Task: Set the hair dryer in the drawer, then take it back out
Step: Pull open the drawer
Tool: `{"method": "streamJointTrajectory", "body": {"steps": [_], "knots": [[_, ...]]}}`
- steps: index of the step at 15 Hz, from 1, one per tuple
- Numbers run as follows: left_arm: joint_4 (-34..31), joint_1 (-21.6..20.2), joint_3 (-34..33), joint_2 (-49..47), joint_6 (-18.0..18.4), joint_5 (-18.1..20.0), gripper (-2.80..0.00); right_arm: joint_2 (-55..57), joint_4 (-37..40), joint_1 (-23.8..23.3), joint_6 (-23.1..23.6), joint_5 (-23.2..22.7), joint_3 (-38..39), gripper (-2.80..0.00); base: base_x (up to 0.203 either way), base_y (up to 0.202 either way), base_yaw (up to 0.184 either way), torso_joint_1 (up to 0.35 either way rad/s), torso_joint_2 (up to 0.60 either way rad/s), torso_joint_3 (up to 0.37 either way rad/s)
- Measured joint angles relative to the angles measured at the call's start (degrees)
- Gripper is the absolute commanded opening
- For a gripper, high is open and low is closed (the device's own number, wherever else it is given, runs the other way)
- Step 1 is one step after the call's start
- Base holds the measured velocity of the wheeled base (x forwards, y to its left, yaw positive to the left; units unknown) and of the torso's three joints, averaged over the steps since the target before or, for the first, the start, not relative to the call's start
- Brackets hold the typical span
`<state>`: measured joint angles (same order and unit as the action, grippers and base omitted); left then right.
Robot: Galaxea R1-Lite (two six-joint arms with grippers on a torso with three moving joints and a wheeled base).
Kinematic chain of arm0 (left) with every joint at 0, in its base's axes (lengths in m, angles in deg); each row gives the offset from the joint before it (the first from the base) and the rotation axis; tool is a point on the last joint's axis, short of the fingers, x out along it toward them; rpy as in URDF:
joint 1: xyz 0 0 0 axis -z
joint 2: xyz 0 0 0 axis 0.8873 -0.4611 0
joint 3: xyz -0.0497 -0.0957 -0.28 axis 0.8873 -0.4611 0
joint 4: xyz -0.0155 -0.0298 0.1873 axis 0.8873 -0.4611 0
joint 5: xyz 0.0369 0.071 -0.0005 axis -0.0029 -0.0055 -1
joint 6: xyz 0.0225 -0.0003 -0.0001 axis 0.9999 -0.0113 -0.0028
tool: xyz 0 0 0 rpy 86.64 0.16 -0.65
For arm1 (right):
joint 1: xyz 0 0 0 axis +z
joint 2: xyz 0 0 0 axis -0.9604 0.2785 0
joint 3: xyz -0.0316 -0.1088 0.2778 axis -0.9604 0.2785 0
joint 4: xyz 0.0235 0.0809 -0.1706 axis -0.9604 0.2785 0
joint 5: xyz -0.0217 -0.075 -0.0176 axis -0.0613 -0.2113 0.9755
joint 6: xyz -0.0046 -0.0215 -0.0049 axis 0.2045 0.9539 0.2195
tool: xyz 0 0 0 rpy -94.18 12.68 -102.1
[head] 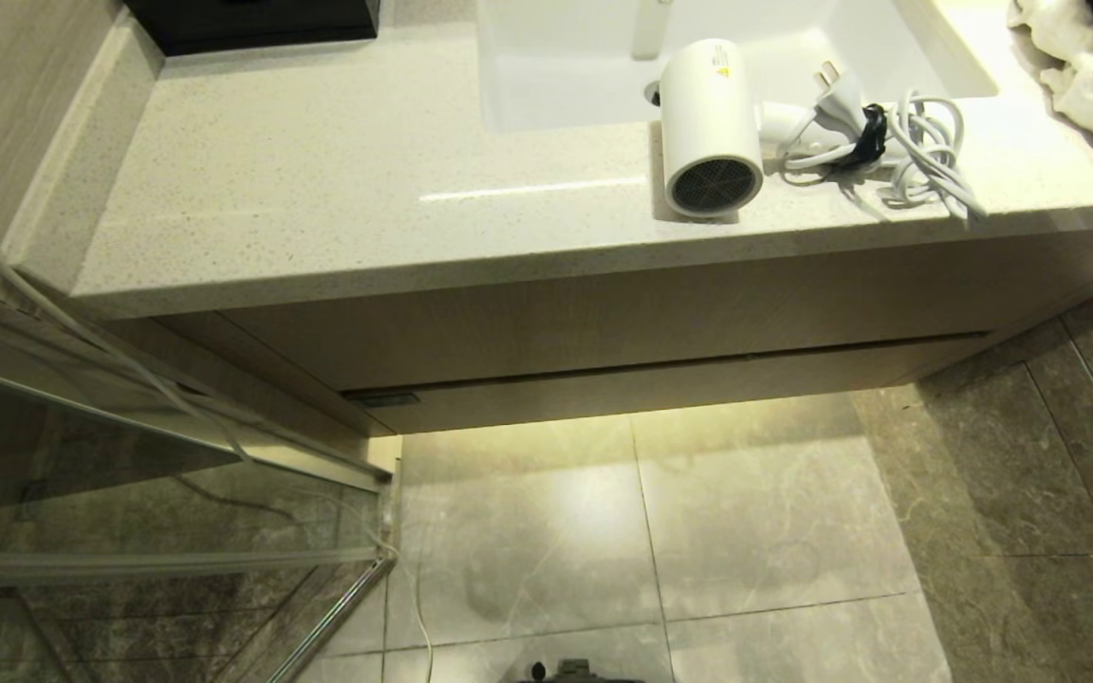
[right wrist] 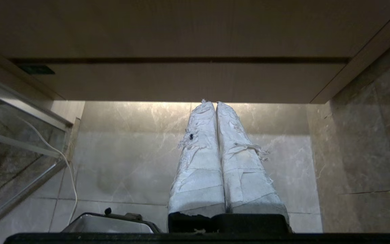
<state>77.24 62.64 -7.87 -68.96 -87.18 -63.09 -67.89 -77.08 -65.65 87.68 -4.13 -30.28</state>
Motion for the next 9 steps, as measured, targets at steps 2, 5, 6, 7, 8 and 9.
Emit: {"method": "streamJointTrajectory", "body": {"steps": [2, 5, 6, 7, 8, 9], "knots": [[0.00, 0.00, 0.00, 0.00, -0.02, -0.05, -2.80, 0.00, 7.74, -0.06, -0.60, 0.16, -12.92, -2.80, 0.000, 0.000, 0.000, 0.000, 0.00, 0.000], [0.00, 0.00, 0.00, 0.00, 0.00, -0.01, -2.80, 0.58, 20.17, -0.79, -2.54, 0.29, -32.78, -2.80, 0.000, 0.000, 0.000, 0.000, 0.00, 0.000], [0.00, 0.00, 0.00, 0.00, -0.02, -0.02, -2.80, 2.30, 23.50, -1.26, -3.36, 0.32, -37.33, -2.80, 0.000, 0.000, 0.000, 0.000, 0.00, 0.000], [0.00, 0.00, 0.00, 0.00, -0.02, -0.02, -2.80, 5.12, 26.02, -1.69, -4.08, 0.36, -41.59, -2.80, 0.000, 0.000, 0.000, 0.000, 0.00, 0.000], [0.00, 0.00, 0.00, 0.00, -0.02, 0.00, -2.80, 8.60, 27.88, -2.06, -4.70, 0.37, -45.56, -2.80, 0.000, 0.000, 0.000, 0.000, 0.00, 0.000], [0.00, 0.00, 0.00, 0.00, -0.02, 0.00, -2.80, 12.07, 29.30, -2.36, -5.55, 0.40, -49.09, -2.80, 0.000, 0.000, 0.000, 0.000, 0.00, 0.000]]}}
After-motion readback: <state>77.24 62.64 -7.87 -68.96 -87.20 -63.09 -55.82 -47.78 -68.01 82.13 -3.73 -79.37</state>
